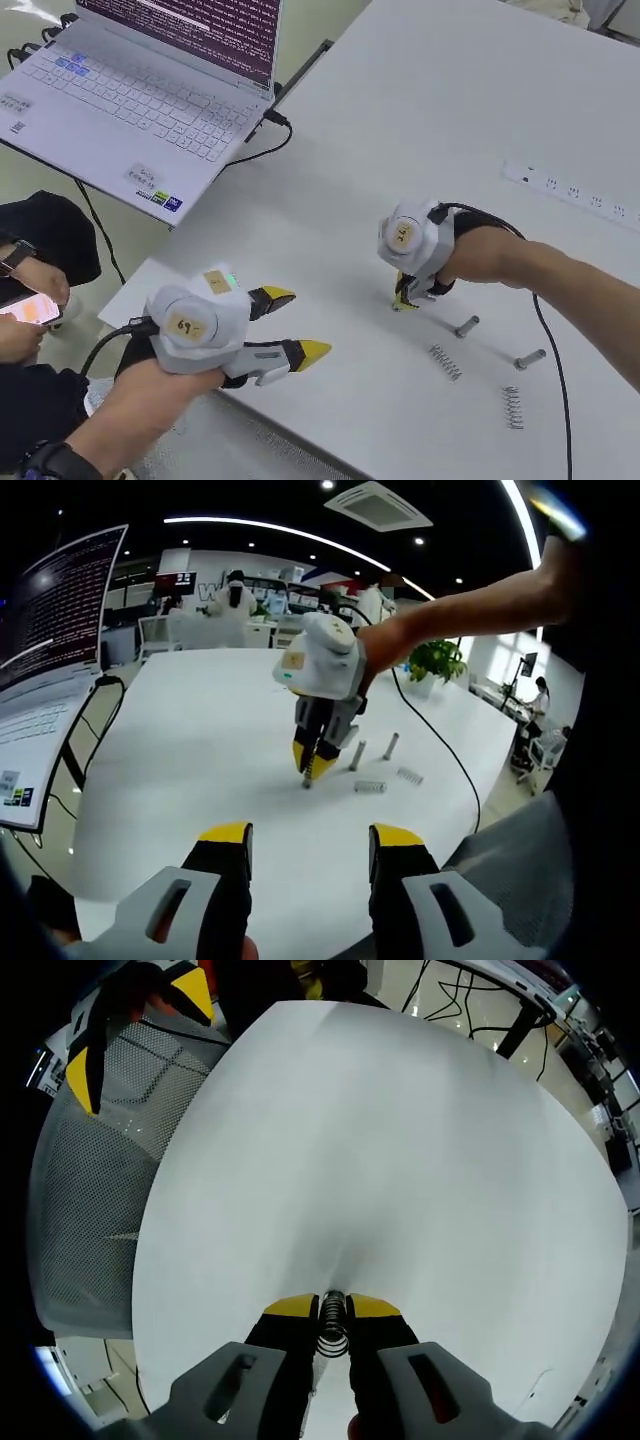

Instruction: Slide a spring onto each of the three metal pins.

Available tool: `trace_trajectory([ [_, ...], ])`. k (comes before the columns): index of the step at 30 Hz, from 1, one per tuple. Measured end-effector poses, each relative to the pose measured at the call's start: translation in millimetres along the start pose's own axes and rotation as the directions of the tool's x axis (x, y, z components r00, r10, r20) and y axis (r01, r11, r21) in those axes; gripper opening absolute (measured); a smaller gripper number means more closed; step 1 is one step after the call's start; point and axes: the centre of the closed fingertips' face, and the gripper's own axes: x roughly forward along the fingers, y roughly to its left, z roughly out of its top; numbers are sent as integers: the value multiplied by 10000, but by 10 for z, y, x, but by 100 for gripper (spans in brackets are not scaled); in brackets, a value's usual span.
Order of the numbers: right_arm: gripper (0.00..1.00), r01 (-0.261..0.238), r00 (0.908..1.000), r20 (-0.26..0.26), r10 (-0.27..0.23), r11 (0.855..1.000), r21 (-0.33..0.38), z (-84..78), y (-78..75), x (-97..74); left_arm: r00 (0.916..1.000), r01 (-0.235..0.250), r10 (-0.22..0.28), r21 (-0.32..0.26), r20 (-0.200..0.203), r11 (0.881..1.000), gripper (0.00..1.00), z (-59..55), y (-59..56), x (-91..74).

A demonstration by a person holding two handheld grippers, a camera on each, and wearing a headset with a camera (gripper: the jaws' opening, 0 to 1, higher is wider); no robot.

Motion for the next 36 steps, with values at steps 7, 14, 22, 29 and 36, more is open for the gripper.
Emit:
trace_trajectory([
  [7,9,-9,10000,-11,9,10000,47,-14,-3,48,10000,-16,16,-11,-18,10000,41,-7,6,-3],
  [14,9,-34,10000,1,34,10000,94,-18,2,73,10000,-8,8,-5,-28,10000,41,2,-1,-2],
  [22,10,-76,10000,4,76,9999,98,-22,19,94,10000,0,0,33,-56,10000,41,1,3,2],
  [29,12,-88,9999,54,87,9999,118,-19,20,87,10000,6,-6,48,-58,10000,41,2,1,2],
  [36,14,-52,10000,38,52,10000,59,-26,26,47,10000,4,-4,63,-27,10000,41,18,-7,2],
])
